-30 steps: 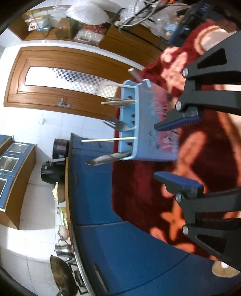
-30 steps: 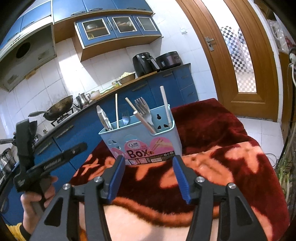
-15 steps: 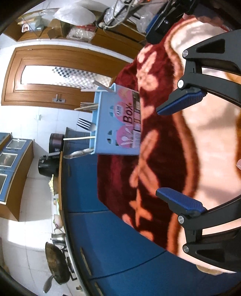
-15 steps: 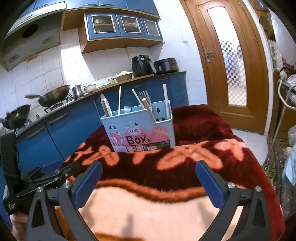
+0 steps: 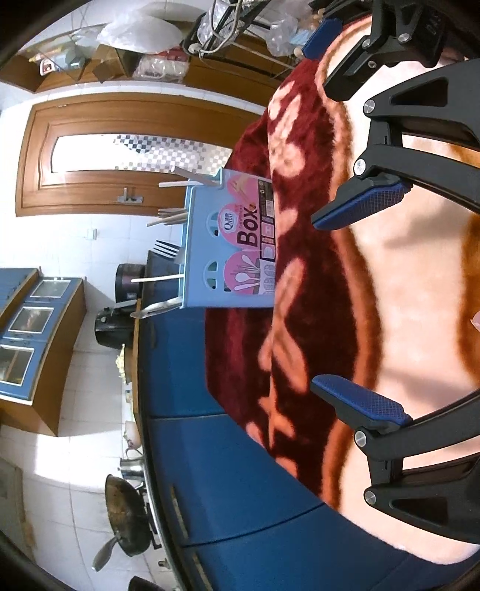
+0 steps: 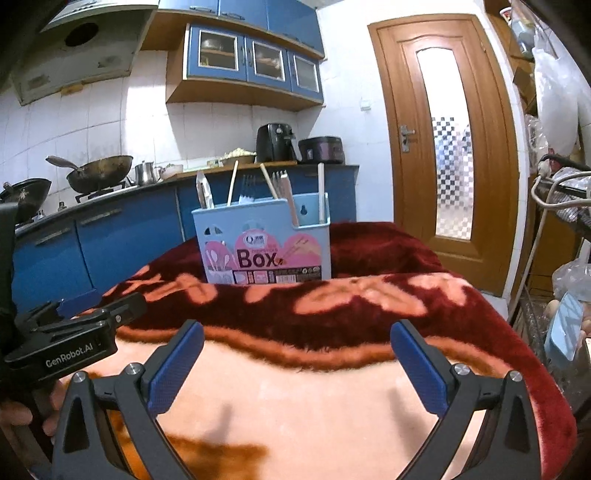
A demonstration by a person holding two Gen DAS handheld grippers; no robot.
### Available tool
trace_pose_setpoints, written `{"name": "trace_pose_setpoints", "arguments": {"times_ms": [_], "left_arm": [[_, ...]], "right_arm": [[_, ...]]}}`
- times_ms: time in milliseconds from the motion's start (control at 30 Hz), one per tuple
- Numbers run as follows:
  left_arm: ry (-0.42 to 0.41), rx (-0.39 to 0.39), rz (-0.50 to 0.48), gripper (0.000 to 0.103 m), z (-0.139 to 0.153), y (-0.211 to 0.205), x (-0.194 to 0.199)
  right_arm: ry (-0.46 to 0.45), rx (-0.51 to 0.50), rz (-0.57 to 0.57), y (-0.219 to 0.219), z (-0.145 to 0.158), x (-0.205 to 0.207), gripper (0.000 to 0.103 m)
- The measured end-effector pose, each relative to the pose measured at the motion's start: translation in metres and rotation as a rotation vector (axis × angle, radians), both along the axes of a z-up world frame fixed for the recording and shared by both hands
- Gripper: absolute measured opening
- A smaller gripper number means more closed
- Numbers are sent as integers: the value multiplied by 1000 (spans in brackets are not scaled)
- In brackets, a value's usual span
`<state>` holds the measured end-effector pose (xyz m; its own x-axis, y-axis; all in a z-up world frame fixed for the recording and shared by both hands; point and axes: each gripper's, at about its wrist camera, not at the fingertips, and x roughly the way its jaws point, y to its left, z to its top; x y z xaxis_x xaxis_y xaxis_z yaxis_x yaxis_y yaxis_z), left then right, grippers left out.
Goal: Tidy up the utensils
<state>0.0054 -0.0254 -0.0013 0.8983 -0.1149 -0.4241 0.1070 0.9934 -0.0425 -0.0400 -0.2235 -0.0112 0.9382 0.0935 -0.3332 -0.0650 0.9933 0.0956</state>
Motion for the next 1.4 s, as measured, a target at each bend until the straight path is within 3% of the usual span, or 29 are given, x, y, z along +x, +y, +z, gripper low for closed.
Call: {"name": "trace_pose_setpoints", "arguments": {"times_ms": [1400], "left_arm": [[13,-26,10,81,-2,3,2]], "right_arm": [[11,3,1,2,-1,1,103]]}}
